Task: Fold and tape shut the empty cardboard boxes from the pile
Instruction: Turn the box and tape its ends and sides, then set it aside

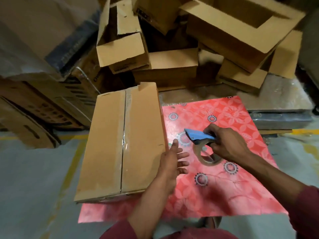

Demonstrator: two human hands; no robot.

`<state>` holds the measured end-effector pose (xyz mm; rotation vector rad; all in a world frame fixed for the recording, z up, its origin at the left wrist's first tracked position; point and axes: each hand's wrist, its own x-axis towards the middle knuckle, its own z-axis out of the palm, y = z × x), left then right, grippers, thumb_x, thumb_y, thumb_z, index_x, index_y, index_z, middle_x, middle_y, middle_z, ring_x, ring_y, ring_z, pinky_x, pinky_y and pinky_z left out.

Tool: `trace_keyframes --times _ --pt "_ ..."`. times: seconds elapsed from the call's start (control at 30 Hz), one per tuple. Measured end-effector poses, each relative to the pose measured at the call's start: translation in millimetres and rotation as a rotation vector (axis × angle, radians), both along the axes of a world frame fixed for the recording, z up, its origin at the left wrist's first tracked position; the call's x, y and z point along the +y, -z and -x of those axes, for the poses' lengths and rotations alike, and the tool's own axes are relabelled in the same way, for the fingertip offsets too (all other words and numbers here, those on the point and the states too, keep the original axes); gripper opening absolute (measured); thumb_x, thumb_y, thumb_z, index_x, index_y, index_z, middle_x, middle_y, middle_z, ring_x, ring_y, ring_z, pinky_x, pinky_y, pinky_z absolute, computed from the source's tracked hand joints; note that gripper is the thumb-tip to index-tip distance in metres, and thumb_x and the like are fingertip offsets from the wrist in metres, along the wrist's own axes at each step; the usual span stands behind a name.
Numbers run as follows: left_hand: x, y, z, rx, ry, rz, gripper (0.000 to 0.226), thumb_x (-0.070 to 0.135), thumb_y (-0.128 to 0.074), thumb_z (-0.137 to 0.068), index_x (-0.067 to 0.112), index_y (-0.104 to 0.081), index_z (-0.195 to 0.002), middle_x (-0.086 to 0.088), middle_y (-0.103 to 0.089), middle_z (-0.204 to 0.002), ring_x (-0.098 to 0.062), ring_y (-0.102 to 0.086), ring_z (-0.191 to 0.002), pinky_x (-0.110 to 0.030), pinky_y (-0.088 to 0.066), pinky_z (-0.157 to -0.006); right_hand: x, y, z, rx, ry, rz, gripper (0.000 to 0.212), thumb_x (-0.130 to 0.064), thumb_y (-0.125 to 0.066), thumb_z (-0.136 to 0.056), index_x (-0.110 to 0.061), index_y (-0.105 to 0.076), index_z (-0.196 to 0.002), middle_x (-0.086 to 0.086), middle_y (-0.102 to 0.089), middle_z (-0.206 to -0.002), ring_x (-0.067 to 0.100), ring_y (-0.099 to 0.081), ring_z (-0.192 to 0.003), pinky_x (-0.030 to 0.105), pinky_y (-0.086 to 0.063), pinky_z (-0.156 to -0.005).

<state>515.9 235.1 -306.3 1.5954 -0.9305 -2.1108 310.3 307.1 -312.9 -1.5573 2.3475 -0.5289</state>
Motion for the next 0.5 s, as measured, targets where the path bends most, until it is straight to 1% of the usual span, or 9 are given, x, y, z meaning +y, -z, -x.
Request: trace_keyframes --times 0.07,0.1,0.13,0.2,0.27,0.3,0.37,0.43,0.5 --pt "-13 -17 -24 0.078 0.009 -0.109 0.064 0.063 -0.048 -0.101 0.003 -0.064 -0.119 -0.013 -0.075 -0.105 -0.022 -0.061 -0.059 -0.025 -0.044 -0.044 -8 -32 -38 0.049 -0.029 0.062 0.050 -0.019 -0.071 -0.066 -0.036 -0.062 -0.111 -0.003 -0.073 -0.084 0.034 -0.067 -0.078 0.034 -0.043 -0.056" --pt "-19 -25 -38 0.117 0.017 -0.143 0.067 0.064 -0.047 -0.101 0.002 -0.066 -0.118 -0.013 -0.074 -0.103 -0.023 -0.062 -0.060 -0.025 -0.045 -0.045 -11 -46 -58 0.077 -0.035 0.091 0.051 -0.022 -0.071 -0.064 -0.036 -0.064 -0.112 -0.003 -0.074 -0.088 0.034 -0.068 -0.079 0.033 -0.041 -0.057" --pt "-24 -33 -56 0.155 0.027 -0.171 0.068 0.065 -0.047 -0.100 0.002 -0.067 -0.117 -0.013 -0.073 -0.100 -0.024 -0.062 -0.060 -0.025 -0.046 -0.047 -16 -59 -79 0.109 -0.042 0.127 0.052 -0.029 -0.069 -0.062 -0.036 -0.066 -0.113 -0.003 -0.075 -0.090 0.033 -0.068 -0.080 0.032 -0.038 -0.058" --pt "-36 -44 -95 0.213 0.045 -0.203 0.065 0.063 -0.050 -0.099 0.003 -0.071 -0.112 -0.012 -0.074 -0.094 -0.025 -0.064 -0.061 -0.027 -0.047 -0.051 -24 -78 -120 0.180 -0.074 0.197 0.058 -0.046 -0.060 -0.057 -0.035 -0.068 -0.113 -0.004 -0.076 -0.095 0.032 -0.069 -0.081 0.031 -0.036 -0.060" --pt "-51 -48 -136 0.256 0.049 -0.215 0.059 0.060 -0.051 -0.098 0.005 -0.071 -0.109 -0.010 -0.075 -0.092 -0.027 -0.065 -0.066 -0.029 -0.047 -0.056 -36 -89 -159 0.250 -0.130 0.202 0.063 -0.055 -0.062 -0.057 -0.032 -0.069 -0.115 -0.004 -0.076 -0.102 0.031 -0.069 -0.087 0.033 -0.044 -0.064" --pt "-59 -48 -155 0.271 0.035 -0.215 0.058 0.059 -0.052 -0.097 0.006 -0.070 -0.110 -0.010 -0.075 -0.093 -0.027 -0.065 -0.067 -0.030 -0.046 -0.058 -43 -90 -179 0.281 -0.160 0.190 0.064 -0.057 -0.066 -0.058 -0.031 -0.068 -0.116 -0.003 -0.075 -0.103 0.031 -0.069 -0.089 0.036 -0.048 -0.067" --pt "-72 -48 -192 0.297 -0.002 -0.218 0.056 0.058 -0.054 -0.095 0.006 -0.069 -0.112 -0.011 -0.074 -0.094 -0.027 -0.065 -0.068 -0.031 -0.046 -0.060 -58 -92 -214 0.314 -0.193 0.166 0.067 -0.060 -0.070 -0.060 -0.029 -0.068 -0.120 -0.002 -0.073 -0.103 0.031 -0.069 -0.092 0.041 -0.052 -0.071" --pt "-80 -47 -225 0.310 -0.032 -0.223 0.053 0.055 -0.056 -0.095 0.007 -0.069 -0.113 -0.010 -0.075 -0.092 -0.028 -0.065 -0.068 -0.031 -0.045 -0.062 -67 -93 -243 0.319 -0.203 0.148 0.072 -0.063 -0.067 -0.060 -0.028 -0.068 -0.124 -0.003 -0.072 -0.104 0.031 -0.069 -0.094 0.044 -0.053 -0.075" --pt "-85 -47 -250 0.319 -0.064 -0.220 0.047 0.049 -0.058 -0.094 0.008 -0.068 -0.113 -0.008 -0.072 -0.086 -0.028 -0.065 -0.066 -0.032 -0.044 -0.063 -74 -93 -268 0.349 -0.225 0.139 0.075 -0.062 -0.066 -0.058 -0.028 -0.068 -0.125 -0.004 -0.072 -0.102 0.031 -0.069 -0.093 0.043 -0.052 -0.075"
